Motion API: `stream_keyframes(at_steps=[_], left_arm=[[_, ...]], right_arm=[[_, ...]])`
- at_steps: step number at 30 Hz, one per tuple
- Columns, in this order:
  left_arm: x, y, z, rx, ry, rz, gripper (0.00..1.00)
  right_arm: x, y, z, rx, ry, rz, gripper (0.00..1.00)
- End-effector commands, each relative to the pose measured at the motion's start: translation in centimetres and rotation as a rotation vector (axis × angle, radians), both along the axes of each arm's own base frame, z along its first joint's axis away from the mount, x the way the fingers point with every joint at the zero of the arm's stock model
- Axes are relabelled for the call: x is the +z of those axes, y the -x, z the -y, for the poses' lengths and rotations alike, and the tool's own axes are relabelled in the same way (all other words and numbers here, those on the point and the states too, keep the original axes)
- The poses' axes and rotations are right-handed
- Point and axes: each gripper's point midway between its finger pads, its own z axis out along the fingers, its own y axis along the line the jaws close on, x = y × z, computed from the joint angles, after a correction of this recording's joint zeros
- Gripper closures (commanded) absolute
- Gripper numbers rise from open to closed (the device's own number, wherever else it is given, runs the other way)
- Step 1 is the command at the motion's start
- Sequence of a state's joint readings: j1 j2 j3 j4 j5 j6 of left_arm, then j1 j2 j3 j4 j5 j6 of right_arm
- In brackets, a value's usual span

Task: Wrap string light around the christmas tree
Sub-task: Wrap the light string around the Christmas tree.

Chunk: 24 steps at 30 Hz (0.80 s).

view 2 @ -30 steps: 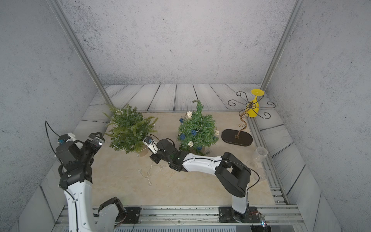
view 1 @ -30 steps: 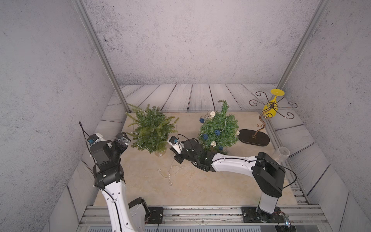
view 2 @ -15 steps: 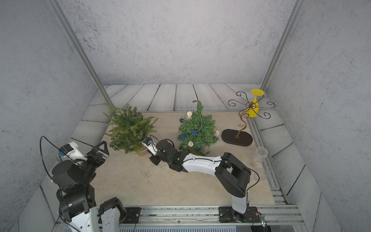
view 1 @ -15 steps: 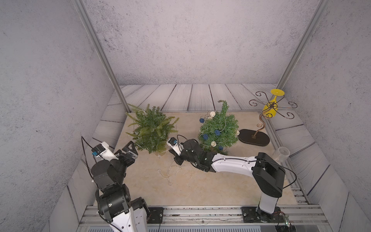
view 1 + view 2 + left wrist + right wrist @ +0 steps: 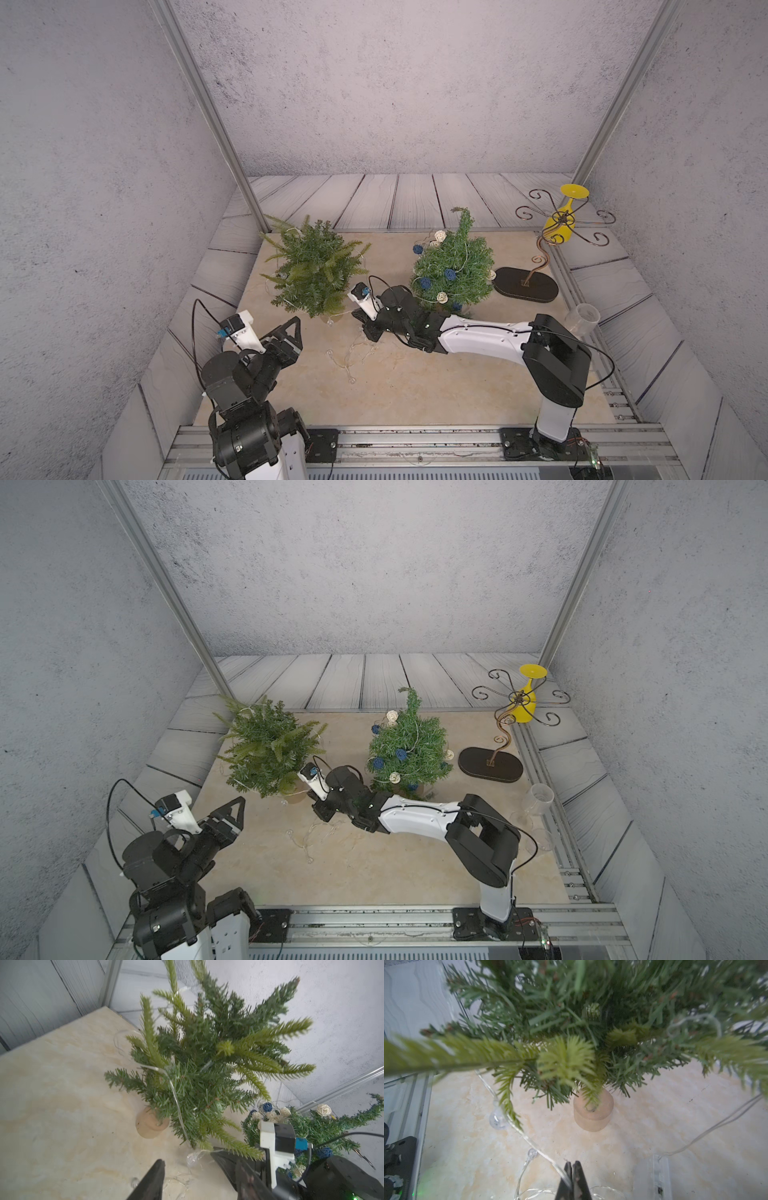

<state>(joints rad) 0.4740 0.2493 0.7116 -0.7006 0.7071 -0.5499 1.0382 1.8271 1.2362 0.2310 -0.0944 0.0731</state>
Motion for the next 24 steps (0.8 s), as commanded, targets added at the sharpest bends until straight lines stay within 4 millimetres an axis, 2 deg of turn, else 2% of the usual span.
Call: stream_keyframes(at_steps=[1,4,6,8,9,13,15,17,21,24], left_arm=[[-0.3,1.3,1.9,-0.097,0.0,-0.024,0.45],[-0.3,1.9,1.1,-0.036,-0.043,-0.075,0.42],[-0.4,0.9,0.7,-0.049,-0.023,-0.124,0.43],[-0.3,-0.4,-0.8,0.006,-0.033,-0.147,0.43],[0.2,-0.8,-1.4,0.026,-0.043,-0.147,0.42],[4.6,-2.2,-2.6,0.086,-0.047,-0.075,0.4],[6.6,-2.8,-1.4,0.017,-0.06,-0.078,0.4],[7.7,-4.0,-0.8,-0.005,-0.128,-0.069,0.4],[7.1,-6.8,1.3,-0.077,-0.262,-0.135,0.38],[7.0,-6.8,1.7,-0.069,-0.245,-0.105,0.4]], right_arm=[[3.3,0.3,-0.1,0.009,-0.058,-0.036,1.0],[3.7,0.9,-0.3,0.034,-0.071,-0.064,1.0],[3.7,0.9,-0.4,0.036,-0.07,-0.073,1.0],[3.5,0.9,-0.5,0.039,-0.068,-0.08,1.0],[3.5,0.9,-0.7,0.043,-0.07,-0.09,1.0],[3.8,1.0,-1.1,0.055,-0.078,-0.114,1.0],[4.1,0.9,-1.1,0.051,-0.085,-0.115,1.0],[4.4,0.9,-1.1,0.048,-0.094,-0.118,1.0],[4.3,0.7,-1.0,0.044,-0.099,-0.138,1.0],[4.4,0.8,-0.9,0.048,-0.096,-0.14,1.0]])
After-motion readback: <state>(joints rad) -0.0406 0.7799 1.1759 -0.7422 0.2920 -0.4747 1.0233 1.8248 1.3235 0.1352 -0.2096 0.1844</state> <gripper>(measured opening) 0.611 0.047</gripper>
